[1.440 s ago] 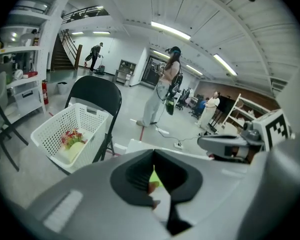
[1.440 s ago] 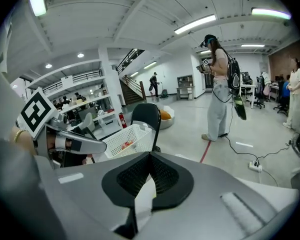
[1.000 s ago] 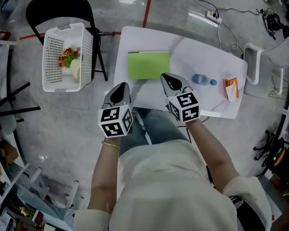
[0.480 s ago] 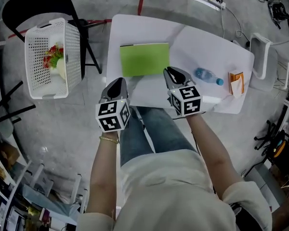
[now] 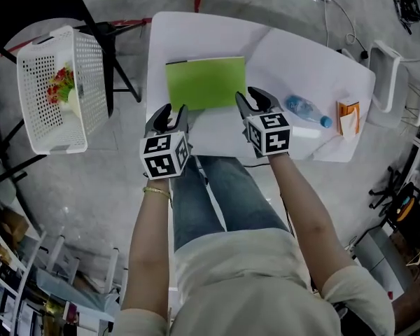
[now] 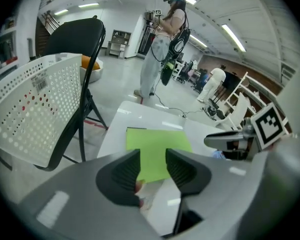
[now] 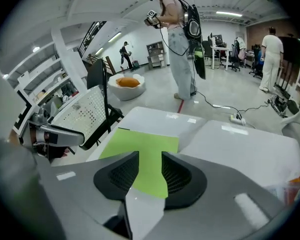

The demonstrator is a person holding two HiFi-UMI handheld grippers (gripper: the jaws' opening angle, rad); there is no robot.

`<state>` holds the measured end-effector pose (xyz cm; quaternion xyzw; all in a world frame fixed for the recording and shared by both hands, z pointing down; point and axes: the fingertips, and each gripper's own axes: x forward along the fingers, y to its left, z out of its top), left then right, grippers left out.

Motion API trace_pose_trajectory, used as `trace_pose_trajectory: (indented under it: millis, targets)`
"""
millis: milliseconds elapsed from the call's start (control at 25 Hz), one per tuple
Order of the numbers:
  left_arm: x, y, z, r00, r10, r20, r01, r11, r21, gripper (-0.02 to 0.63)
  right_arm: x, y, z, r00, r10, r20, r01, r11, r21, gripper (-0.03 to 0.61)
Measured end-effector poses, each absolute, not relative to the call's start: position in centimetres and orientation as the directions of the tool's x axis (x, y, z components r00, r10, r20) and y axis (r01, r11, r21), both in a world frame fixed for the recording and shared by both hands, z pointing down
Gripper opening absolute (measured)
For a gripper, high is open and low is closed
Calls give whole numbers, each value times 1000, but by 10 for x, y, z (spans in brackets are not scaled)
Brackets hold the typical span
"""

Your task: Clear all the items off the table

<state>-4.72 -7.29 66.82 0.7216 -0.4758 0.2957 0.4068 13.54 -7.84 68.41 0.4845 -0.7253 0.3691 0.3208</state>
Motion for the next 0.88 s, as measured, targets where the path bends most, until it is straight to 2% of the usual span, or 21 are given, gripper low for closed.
trace_pose_trajectory:
  millis: [560,880]
  targets:
    - [-42,-75,740,369,-312,876,-926,-203,318,332,145,-91,742,-313,-386,868,-943,233,-236,290]
    - [-34,-79,765,378,-272,885,-921,-211,328,395,141,-96,766,-350,-345,871,-932,223,-286,368]
